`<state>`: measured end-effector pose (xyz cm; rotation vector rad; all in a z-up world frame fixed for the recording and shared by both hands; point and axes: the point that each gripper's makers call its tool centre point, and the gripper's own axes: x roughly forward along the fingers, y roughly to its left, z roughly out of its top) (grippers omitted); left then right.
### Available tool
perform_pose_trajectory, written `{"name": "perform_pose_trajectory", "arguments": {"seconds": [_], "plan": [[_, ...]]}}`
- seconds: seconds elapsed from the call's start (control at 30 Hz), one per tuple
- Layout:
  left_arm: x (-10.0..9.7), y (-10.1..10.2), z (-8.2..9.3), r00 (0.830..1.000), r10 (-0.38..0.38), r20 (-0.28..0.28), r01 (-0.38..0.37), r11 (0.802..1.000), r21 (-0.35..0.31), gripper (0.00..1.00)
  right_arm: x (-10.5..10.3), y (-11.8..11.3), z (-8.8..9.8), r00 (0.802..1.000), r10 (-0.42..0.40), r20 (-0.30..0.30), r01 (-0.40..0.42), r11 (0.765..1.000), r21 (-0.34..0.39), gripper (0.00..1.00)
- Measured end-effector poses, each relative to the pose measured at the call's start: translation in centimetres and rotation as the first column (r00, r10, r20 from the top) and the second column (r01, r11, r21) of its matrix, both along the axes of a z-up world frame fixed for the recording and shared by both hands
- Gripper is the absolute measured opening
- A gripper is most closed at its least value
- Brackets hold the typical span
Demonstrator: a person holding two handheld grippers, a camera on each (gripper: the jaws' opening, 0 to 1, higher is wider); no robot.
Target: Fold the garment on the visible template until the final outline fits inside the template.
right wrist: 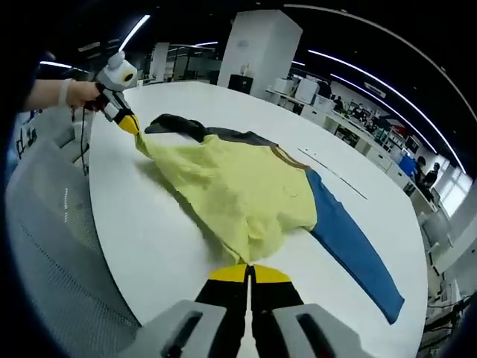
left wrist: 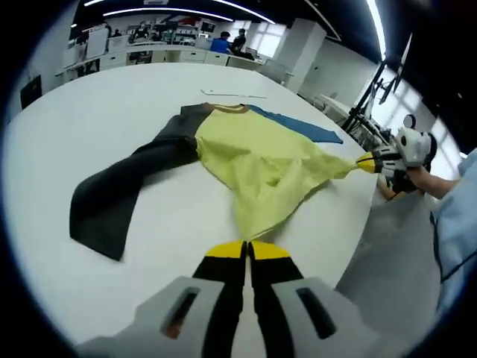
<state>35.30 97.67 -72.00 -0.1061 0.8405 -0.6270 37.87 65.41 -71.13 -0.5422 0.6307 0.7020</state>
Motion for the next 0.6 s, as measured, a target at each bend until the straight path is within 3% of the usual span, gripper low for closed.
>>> {"name": "perform_pose_trajectory", "arguments": {"seconds": [0.27,0.6], "plan": [[-2.4,-0.5,-0.8,0.999,-0.028,-0.033,0.029,0.999,0.021,0.00,-1.9,-1.6,0.1,1.000,-0.001,-0.024,0.000,1.000,-0.015,0.00],[-4.5,-1.2,-2.0,0.993,-0.092,-0.074,0.097,0.993,0.067,0.00,-4.7,-3.3,-2.6,0.992,0.027,-0.124,-0.033,0.998,-0.047,0.00]]}}
